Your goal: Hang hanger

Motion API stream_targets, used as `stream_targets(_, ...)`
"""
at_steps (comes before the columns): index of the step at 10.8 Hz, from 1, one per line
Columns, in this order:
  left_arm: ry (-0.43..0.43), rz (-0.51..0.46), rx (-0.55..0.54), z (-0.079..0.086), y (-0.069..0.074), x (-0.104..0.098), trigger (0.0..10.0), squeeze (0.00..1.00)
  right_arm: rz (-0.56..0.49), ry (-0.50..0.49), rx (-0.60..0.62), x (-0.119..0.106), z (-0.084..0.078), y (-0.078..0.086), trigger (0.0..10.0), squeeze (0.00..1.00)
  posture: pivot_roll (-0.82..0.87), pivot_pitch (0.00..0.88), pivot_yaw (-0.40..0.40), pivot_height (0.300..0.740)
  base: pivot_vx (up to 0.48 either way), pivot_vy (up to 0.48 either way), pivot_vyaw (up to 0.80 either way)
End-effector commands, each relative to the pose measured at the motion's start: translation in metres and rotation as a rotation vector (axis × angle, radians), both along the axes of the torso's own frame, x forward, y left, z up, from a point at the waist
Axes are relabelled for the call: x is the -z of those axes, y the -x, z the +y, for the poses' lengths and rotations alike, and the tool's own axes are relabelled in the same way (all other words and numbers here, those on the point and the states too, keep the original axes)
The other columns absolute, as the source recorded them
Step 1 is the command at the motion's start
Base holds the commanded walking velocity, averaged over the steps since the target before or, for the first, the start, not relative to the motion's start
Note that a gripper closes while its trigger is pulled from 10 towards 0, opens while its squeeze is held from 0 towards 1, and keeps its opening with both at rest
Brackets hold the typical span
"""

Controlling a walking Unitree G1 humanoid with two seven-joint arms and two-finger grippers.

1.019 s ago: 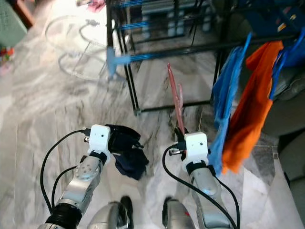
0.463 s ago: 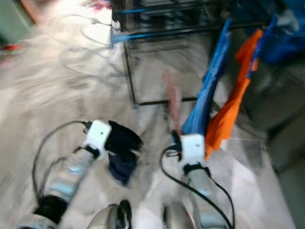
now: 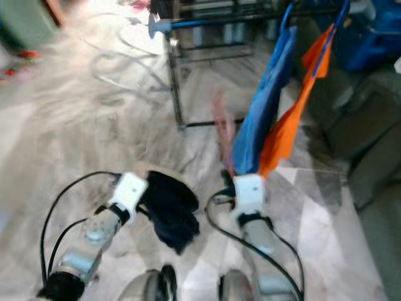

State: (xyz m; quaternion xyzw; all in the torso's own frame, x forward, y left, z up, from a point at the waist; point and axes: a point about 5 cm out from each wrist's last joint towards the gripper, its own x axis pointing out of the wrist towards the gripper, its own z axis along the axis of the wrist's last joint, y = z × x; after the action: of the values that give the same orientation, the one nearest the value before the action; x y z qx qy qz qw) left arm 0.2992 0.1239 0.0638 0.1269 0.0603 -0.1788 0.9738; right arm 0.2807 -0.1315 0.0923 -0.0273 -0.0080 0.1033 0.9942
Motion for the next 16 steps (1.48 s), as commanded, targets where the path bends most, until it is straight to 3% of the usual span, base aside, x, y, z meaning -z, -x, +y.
stream_targets(1,0.023,-0.022,-0.061,0.000,0.003,-0.002,10.0,0.00,0.020,-0.002,0.029,0.007,-0.008,0.004,10.0,0.00,-0.17,0.214,0.111,0.740,-0.255,0.000,0.00)
stream_targets(4,0.065,-0.009,-0.218,0.012,0.003,0.000,10.0,0.00,0.019,0.005,0.031,0.006,-0.011,0.003,10.0,0.00,-0.16,0.232,0.097,0.740,-0.290,0.000,0.00)
stream_targets(8,0.077,-0.016,-0.234,0.006,-0.001,-0.005,10.0,0.00,0.012,0.010,0.021,0.004,-0.010,-0.001,10.0,0.00,-0.15,0.240,0.099,0.740,-0.289,0.000,0.00)
stream_targets(12,0.074,0.001,-0.222,0.004,0.001,-0.002,10.0,0.00,-0.005,0.030,0.076,-0.002,-0.028,-0.010,10.0,0.00,-0.16,0.237,0.102,0.740,-0.292,0.000,0.00)
stream_targets(16,0.131,0.014,-0.206,0.003,0.003,-0.002,10.0,0.00,0.008,0.019,0.044,0.003,-0.014,-0.005,10.0,0.00,-0.16,0.250,0.096,0.740,-0.070,0.000,0.00)
